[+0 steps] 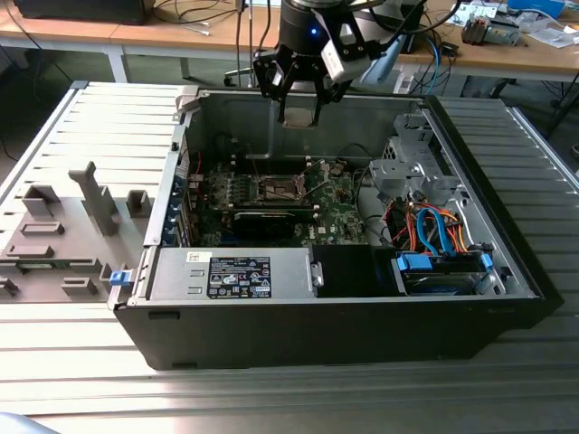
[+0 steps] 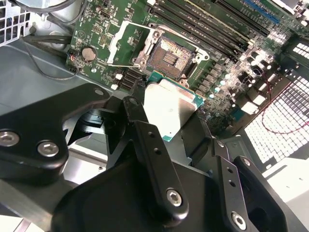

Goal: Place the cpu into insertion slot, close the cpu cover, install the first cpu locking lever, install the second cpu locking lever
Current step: 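Place the cpu into insertion slot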

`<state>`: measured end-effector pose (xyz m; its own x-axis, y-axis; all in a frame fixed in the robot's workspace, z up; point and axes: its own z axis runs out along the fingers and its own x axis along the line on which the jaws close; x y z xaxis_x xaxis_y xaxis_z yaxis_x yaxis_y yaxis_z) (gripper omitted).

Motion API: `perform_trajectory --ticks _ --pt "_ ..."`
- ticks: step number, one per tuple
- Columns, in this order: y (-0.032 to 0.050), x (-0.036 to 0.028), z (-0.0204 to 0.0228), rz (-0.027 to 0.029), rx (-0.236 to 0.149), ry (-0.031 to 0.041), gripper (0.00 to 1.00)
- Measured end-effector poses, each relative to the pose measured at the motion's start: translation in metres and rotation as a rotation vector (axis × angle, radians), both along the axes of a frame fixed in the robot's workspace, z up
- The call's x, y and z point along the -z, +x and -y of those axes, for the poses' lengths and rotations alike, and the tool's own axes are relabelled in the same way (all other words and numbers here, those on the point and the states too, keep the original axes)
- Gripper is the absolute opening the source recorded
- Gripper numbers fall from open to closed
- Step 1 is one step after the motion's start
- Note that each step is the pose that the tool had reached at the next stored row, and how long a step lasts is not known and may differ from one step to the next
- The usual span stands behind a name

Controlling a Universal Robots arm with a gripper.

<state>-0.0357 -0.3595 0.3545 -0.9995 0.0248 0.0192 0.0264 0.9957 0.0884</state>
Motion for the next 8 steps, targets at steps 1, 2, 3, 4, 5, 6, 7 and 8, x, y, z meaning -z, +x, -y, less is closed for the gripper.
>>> perform_trajectory --ticks 1,2,3,4,5,6,7,8 --pt "0.0 0.0002 0.0 0.0 0.0 0.0 0.54" --pt "0.0 0.0004 0.0 -0.0001 0.0 -0.0001 0.54" --pt "0.0 0.0008 0.0 0.0 0.0 -0.0001 0.54" --pt "0.0 0.0011 0.0 -0.0001 0.0 -0.0001 0.54" --pt "0.0 0.0015 0.0 -0.0001 0.0 -0.0001 0.54" --pt "0.0 0.0016 0.0 -0.0001 0.0 -0.0001 0.54" --pt "0.0 0.0018 0.0 -0.0001 0.0 -0.0001 0.54" --pt "0.0 0.002 0.0 -0.0001 0.0 -0.0001 0.54"
